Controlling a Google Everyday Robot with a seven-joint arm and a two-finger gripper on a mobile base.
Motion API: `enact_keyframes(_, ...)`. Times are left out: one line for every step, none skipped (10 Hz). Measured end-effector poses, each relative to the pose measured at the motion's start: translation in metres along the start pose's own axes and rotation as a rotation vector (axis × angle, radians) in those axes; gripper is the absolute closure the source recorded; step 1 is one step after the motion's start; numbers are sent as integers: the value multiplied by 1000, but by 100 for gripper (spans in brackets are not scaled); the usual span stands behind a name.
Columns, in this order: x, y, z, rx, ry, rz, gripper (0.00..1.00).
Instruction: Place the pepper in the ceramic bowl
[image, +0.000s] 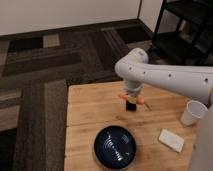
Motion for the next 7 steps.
enact_keyframes(-25,23,-8,-18,-61,-76,100)
enact_keyframes(-40,38,-13,-32,-98,-121,100)
enact_keyframes(-42,39,-13,-33,-102,-127,100)
enact_keyframes(-42,40,-13,-33,-103,-128,100)
enact_keyframes(-42,40,-13,-33,-102,-128,100)
enact_keyframes(-42,40,-14,-33,-103,-128,100)
enact_keyframes(-42,40,-14,-33,-102,-128,100)
